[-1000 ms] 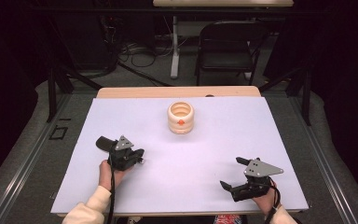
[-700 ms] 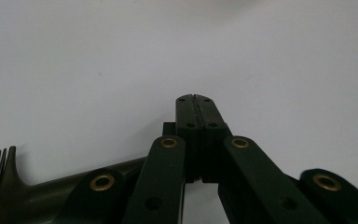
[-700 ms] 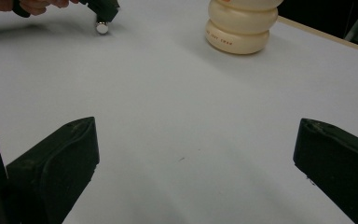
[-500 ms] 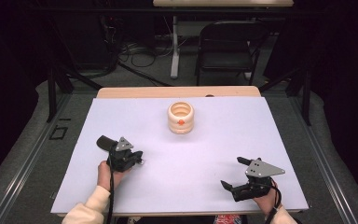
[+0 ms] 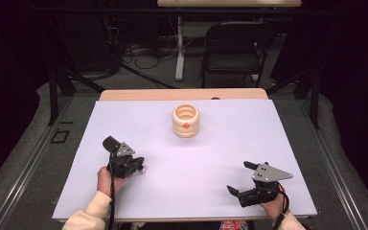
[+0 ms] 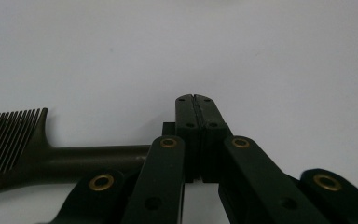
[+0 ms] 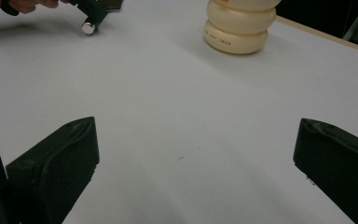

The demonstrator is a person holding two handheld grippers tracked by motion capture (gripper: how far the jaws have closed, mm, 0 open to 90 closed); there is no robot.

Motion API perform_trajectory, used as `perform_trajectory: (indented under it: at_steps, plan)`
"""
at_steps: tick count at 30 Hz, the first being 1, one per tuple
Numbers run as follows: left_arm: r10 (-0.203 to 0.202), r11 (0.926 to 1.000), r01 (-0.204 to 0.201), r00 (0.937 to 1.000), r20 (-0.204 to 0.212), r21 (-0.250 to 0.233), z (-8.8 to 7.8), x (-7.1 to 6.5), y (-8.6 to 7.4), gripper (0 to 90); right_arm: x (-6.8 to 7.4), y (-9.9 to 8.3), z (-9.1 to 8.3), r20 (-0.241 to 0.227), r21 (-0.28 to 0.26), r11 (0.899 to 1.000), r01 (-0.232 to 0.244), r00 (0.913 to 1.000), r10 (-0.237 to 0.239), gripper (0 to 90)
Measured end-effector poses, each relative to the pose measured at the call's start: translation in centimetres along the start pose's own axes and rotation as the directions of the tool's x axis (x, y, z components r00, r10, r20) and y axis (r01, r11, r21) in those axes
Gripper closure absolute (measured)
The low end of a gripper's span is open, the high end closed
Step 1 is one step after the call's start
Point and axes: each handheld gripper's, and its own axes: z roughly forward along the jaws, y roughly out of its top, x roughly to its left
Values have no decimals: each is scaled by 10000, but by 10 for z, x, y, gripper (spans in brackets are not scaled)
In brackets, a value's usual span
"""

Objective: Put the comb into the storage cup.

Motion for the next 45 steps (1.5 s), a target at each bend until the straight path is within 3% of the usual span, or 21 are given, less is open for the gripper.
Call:
perform_trajectory:
  at_steps: [9,18,28,45]
  plan:
    - [-112,9994,112,9999,-22,320,-5,2,-4,893,0,0,0,-8,3,10000,15,10000,-15,0]
    - [-113,9975,144,9989,-447,688,-8,1,-6,897,0,0,0,13,26,10000,-1,10000,0,0]
    - [-97,9930,154,9988,-489,1172,-12,4,-7,899,0,0,0,29,47,10000,-42,10000,41,0]
    - [-520,9883,595,9970,-568,1406,-19,16,-12,899,-1,0,0,56,91,10000,-6,10000,6,0]
